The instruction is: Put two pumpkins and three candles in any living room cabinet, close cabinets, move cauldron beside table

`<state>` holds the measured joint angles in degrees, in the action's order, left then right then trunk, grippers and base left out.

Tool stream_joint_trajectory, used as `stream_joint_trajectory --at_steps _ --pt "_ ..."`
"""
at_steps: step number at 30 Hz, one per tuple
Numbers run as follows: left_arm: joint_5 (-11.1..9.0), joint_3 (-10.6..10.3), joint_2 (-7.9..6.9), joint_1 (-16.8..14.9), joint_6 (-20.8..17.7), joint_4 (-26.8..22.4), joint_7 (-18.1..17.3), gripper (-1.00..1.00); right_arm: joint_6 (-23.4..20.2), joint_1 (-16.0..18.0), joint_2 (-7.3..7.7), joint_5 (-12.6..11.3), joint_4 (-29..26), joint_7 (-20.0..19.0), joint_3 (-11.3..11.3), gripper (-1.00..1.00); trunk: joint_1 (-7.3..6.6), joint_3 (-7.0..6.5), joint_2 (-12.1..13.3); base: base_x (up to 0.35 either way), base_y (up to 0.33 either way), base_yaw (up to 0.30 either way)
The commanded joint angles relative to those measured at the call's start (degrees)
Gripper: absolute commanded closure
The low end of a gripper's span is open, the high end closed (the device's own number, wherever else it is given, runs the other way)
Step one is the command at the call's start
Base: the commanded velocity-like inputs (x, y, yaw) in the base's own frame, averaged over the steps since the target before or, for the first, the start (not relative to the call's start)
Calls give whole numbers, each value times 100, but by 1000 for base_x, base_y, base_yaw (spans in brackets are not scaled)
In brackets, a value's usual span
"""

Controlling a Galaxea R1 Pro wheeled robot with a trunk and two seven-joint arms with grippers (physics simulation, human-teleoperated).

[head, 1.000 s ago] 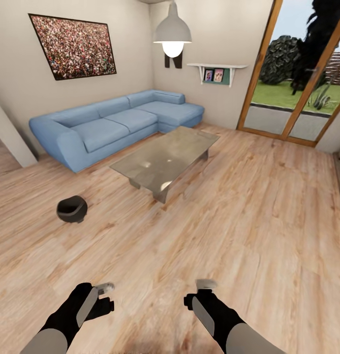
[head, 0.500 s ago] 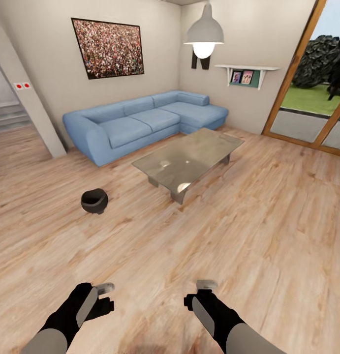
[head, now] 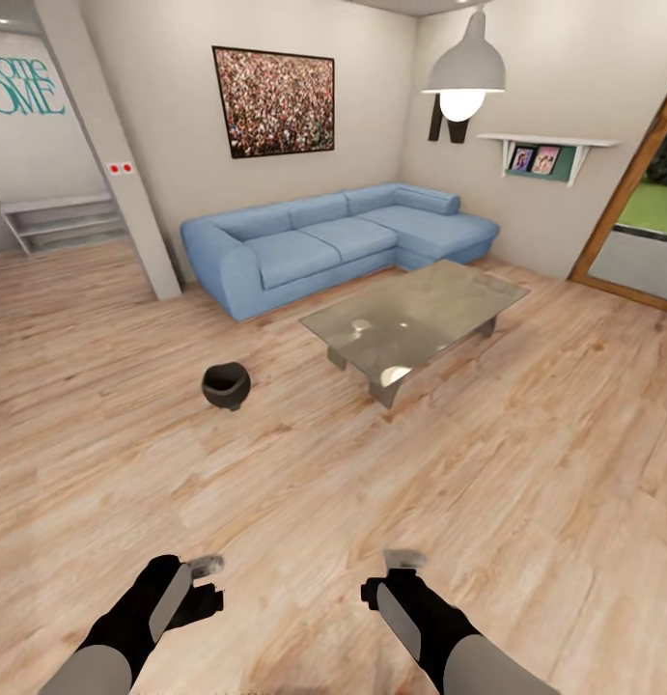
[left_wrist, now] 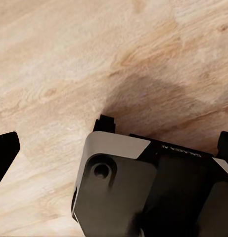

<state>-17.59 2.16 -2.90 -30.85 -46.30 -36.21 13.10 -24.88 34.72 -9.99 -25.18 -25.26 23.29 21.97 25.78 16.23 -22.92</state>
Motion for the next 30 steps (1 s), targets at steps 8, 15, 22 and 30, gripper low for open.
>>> stream_joint_trajectory --at_steps 8,15,22,30 --pt "10 713 -45 0 -2 8 10 -100 1 0 0 0 3 0 0 -100 0 -35 0 0 0 293" --pt "40 841 -19 0 -22 7 35 -100 1 0 0 4 3 0 0 -100 0 -66 0 0 0 292" --pt "38 839 -17 0 -37 8 35 -100 -9 0 0 -24 3 -10 0 -100 0 -96 0 0 0 288" --pt "44 837 -2 0 -86 8 35 -100 -17 0 0 -36 3 -17 0 -100 0 -132 0 0 0 283"
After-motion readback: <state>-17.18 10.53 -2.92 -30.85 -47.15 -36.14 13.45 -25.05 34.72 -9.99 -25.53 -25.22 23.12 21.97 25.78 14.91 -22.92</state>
